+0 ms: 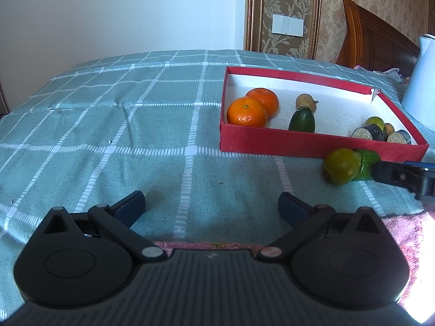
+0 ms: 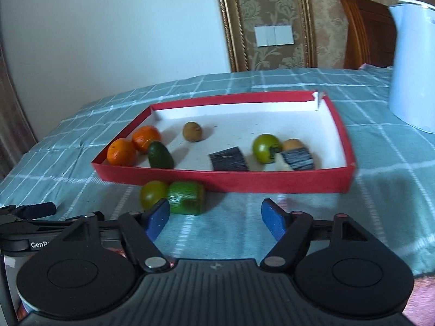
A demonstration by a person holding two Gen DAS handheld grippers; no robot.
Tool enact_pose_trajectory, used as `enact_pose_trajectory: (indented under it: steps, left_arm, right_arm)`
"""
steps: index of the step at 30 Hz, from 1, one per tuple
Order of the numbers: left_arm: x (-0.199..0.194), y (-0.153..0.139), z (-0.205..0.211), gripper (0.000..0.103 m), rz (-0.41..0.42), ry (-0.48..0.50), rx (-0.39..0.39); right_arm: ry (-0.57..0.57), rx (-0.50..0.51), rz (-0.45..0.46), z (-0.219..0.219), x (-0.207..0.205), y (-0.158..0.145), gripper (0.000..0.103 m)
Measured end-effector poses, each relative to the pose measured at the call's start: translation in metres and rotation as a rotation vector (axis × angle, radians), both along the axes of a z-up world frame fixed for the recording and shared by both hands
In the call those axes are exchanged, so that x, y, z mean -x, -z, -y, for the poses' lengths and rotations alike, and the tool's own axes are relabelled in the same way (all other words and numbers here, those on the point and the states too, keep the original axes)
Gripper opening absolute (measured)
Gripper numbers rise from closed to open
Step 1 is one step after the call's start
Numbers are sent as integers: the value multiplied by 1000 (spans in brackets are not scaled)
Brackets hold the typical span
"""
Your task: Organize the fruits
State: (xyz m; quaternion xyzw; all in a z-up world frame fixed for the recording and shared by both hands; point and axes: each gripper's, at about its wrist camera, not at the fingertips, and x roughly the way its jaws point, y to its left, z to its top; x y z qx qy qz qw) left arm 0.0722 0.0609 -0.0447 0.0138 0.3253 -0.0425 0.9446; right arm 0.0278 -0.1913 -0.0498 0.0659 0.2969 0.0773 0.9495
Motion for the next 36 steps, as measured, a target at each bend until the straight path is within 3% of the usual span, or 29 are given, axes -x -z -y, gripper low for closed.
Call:
enact_pose_trajectory:
  steps: [9, 12, 13, 23, 26, 27, 36]
  left_arm:
    - [0, 0, 0, 103, 0, 0, 0]
    - [0, 0, 0, 103, 0, 0, 0]
    - [0, 0, 0, 103, 0, 0, 0]
    - [0, 0, 0, 103, 0, 0, 0]
    - [0, 0, 0, 103, 0, 0, 0]
    - [0, 0, 0, 103, 0, 0, 0]
    - [0, 0, 0, 103, 0, 0, 0]
  right_arm:
    - [-11, -16, 11, -14, -9, 5, 69]
    - [-7, -12, 22, -12, -9, 4, 52]
    - [-16, -21, 13, -10, -9, 5, 51]
    - [-21, 7, -19, -20, -17, 9, 51]
    - [-37, 6, -13, -21, -16, 10, 33]
    - [-42, -1, -17, -21, -15, 10, 31]
    - [-41, 17, 17, -14, 1, 4, 31]
